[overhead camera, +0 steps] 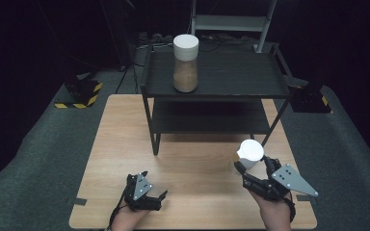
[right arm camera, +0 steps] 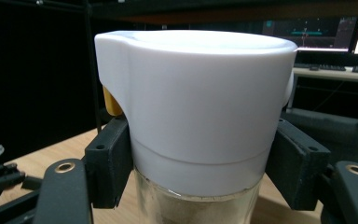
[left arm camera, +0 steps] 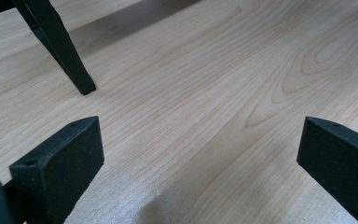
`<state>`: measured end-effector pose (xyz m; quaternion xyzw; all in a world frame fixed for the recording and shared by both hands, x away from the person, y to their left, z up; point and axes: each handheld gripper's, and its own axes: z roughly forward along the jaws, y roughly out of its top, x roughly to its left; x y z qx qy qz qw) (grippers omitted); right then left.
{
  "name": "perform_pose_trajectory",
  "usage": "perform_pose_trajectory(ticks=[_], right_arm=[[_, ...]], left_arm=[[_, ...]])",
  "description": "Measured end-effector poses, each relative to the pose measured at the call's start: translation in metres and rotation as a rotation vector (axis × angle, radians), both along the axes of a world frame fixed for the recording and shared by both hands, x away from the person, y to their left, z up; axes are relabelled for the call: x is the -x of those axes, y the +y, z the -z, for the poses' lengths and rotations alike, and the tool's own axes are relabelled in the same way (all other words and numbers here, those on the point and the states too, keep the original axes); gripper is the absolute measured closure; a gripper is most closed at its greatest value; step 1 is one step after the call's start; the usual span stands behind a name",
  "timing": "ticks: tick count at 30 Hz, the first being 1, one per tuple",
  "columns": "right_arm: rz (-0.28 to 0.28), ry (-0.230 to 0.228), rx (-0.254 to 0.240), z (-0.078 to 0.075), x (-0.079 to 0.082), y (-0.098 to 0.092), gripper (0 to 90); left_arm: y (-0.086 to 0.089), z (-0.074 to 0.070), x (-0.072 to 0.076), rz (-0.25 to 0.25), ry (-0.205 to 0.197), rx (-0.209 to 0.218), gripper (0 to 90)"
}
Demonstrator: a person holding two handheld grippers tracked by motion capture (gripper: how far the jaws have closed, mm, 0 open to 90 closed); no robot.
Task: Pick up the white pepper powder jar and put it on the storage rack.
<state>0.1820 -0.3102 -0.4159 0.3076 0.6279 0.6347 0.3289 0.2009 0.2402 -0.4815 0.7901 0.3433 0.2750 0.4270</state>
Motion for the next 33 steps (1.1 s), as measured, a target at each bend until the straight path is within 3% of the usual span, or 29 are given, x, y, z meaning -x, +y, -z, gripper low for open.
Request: perform_pose_trajectory(ticks=[33], right_arm=[[0.057,-0.106,-0.008,-0.076,-0.014,0.008,30.5]], left_arm=[[0.002,0.000,-0.001,0.013,0.001,0.003,0.8]])
